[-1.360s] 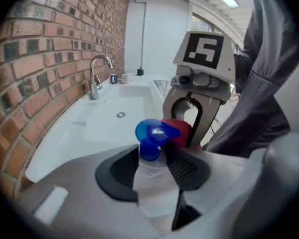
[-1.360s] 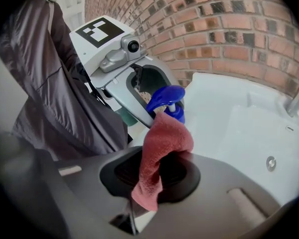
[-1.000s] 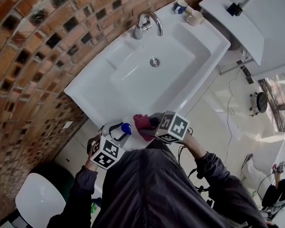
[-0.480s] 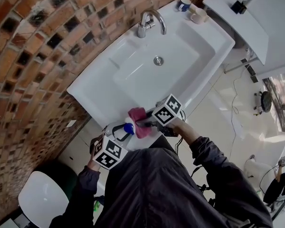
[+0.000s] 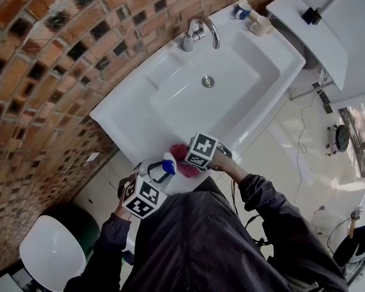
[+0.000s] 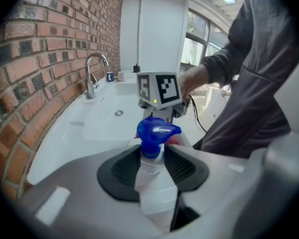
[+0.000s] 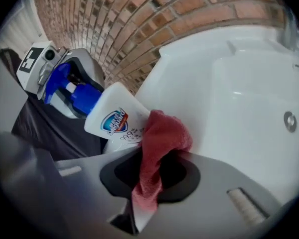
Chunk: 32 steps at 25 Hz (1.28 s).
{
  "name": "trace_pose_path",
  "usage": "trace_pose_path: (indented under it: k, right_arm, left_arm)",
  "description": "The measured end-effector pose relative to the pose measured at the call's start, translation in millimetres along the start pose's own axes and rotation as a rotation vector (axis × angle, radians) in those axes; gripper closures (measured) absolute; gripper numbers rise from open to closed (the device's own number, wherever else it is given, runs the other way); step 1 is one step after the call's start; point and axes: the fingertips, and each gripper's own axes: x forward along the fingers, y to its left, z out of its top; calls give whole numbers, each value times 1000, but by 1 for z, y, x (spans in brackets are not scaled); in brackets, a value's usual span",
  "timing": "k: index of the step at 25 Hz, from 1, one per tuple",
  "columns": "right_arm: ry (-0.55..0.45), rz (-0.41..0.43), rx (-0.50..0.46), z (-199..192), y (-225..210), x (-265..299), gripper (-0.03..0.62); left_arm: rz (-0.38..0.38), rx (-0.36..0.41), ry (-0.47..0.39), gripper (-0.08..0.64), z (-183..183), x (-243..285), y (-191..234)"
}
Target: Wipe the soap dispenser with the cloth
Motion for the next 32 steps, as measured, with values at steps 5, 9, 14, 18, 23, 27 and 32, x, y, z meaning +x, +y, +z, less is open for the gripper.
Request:
trace_pose_path:
  k: [5, 9, 14, 18, 23, 27, 32]
  right_arm:
    - [-25, -87, -472, 50, 12, -63, 529]
    - [84, -114, -851, 73, 24, -84, 529]
    - [254, -62, -1108, 59, 27, -57, 529]
    - [305, -21, -1135, 50, 16, -32, 529]
    - [394, -25, -1173, 36, -2, -1, 529]
    - [421, -77, -1156, 31, -13, 14, 529]
    - [275, -202, -969, 47, -11, -10, 529]
  left_arm:
    - [19, -21, -12, 407, 2, 0, -2]
    - [38, -44, -22, 410, 3, 1, -3]
    - [57, -63, -26, 411, 4, 2, -4]
    - [66, -70, -30, 411, 4, 3, -3]
    - [66, -76, -31, 411, 4, 3, -3]
    - [63, -79, -34, 411, 4, 4, -2]
    - [75, -75, -48, 411, 4, 5, -1]
